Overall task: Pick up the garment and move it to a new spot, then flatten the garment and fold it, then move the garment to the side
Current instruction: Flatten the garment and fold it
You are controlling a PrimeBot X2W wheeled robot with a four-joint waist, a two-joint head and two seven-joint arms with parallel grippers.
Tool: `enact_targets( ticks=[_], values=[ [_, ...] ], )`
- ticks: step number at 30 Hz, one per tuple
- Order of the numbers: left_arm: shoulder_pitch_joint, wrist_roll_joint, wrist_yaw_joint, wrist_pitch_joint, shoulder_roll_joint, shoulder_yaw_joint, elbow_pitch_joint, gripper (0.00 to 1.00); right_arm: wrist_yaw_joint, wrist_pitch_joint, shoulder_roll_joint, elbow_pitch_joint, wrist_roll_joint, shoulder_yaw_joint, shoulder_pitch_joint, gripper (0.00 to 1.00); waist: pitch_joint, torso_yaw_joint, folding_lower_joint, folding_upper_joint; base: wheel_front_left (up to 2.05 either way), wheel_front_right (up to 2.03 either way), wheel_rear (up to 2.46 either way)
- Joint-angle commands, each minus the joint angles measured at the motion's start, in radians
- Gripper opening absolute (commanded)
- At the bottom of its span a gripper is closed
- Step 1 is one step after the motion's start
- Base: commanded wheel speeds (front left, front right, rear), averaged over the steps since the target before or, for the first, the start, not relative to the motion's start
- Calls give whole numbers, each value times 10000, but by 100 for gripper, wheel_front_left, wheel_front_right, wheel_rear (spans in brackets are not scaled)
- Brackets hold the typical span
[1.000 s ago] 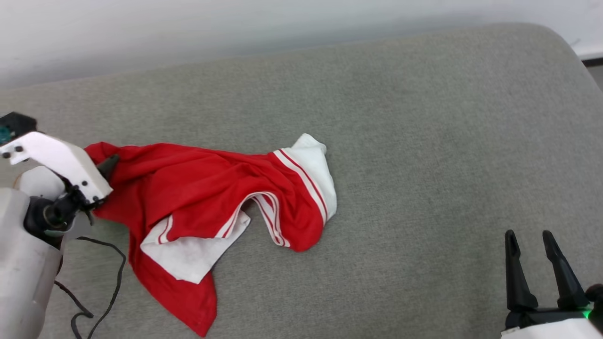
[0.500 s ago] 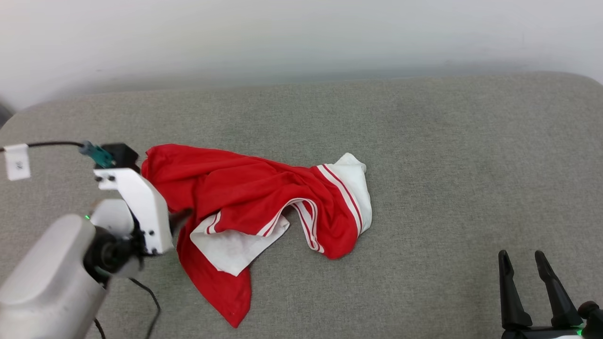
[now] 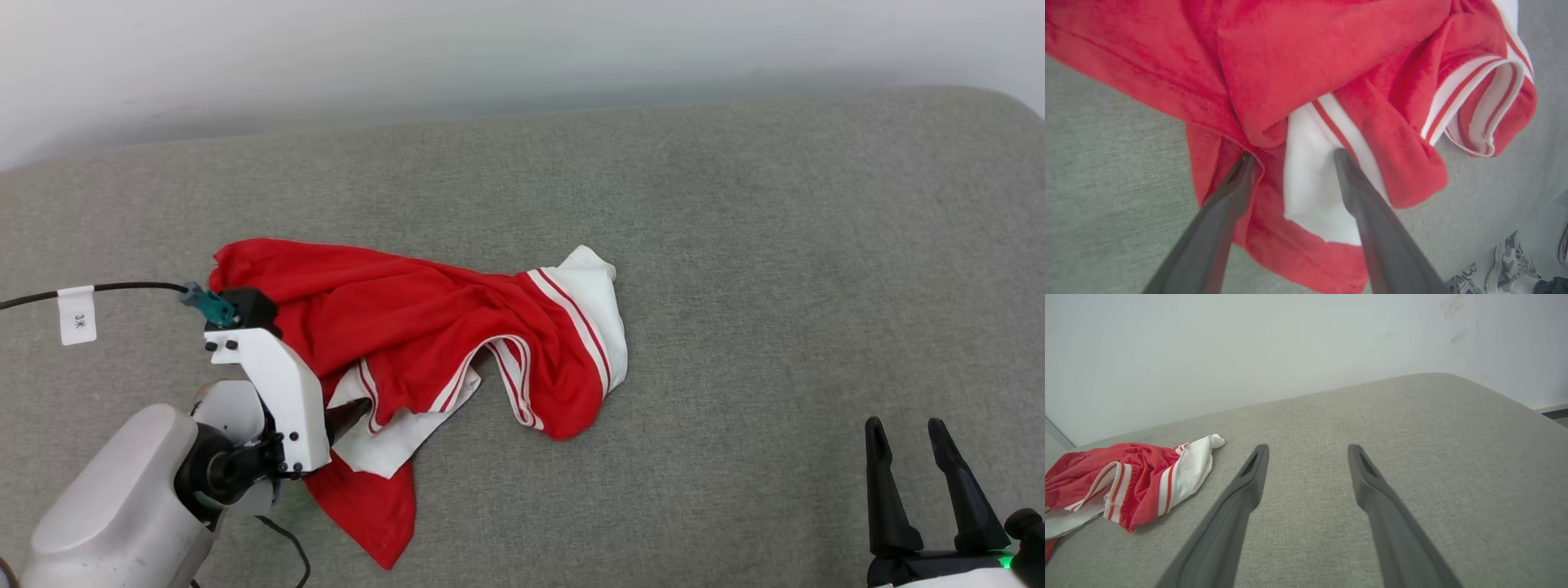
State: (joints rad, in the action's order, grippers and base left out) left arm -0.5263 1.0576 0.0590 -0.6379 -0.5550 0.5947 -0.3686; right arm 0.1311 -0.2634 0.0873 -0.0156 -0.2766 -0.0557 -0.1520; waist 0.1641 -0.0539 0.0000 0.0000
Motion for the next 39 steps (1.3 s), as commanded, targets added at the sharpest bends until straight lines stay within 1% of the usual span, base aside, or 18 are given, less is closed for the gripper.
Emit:
enact_targets(
  ticks=[1,2,3,8,12,17,20,22,25,28,29,34,35,36,39],
  values=[
    [91,104,-43,-80,-25,-44,-58,64,-7,-19,-43,20,-52,14,78,100,101,-101,0,0,0,0,0],
    [77,140,-84,-49,3,-76,-74,28,-7,-19,-53,33,-45,12,110,100,132,-134,0,0,0,0,0],
    [64,197,-141,-54,18,-87,-89,0,-7,-19,-59,42,-42,22,150,100,166,-165,0,0,0,0,0],
    [128,587,-493,-448,-111,-129,77,0,-7,-19,-95,63,-41,-62,182,100,220,-191,0,0,0,0,0],
    [61,984,-497,-320,-346,-632,753,0,-7,-20,-115,99,-11,-119,81,100,158,-14,0,0,0,0,0],
    [480,1339,-271,-566,-935,-1026,2066,0,-7,-19,-95,159,17,-145,-42,100,-27,330,0,0,0,0,0],
    [1014,1597,-59,-915,-1501,-1159,2738,0,-7,-19,-82,194,30,-162,-81,100,-124,511,0,0,0,0,0],
    [1468,1705,126,-1104,-1859,-1211,3029,0,-7,-19,-86,190,29,-175,-118,100,-159,591,0,0,0,0,0],
    [2162,1820,370,-1122,-2173,-1257,3184,0,-7,-19,-91,179,18,-196,-81,100,-132,650,0,0,0,0,0],
    [2624,1799,491,-953,-2284,-1241,2939,0,-7,-19,-39,171,50,-158,-23,100,-99,679,0,0,0,0,0],
    [2713,1795,534,-841,-2222,-1264,2823,0,-7,-19,0,169,86,-131,-5,100,-90,680,0,0,0,0,0],
    [2949,1847,374,-323,-1791,-1280,2296,0,-7,-19,187,76,185,-135,85,100,-76,654,0,0,0,0,0],
    [2877,1875,291,-131,-1656,-1357,2277,66,-7,-19,224,77,204,-115,85,100,-80,664,0,0,0,0,0],
    [2808,1912,209,64,-1532,-1431,2247,100,-7,-19,252,78,189,-103,97,100,-93,673,0,0,0,0,0],
    [2630,2062,-41,827,-1113,-1814,2359,100,-7,-19,443,68,133,53,217,100,-72,709,0,0,0,0,0]
  ],
)
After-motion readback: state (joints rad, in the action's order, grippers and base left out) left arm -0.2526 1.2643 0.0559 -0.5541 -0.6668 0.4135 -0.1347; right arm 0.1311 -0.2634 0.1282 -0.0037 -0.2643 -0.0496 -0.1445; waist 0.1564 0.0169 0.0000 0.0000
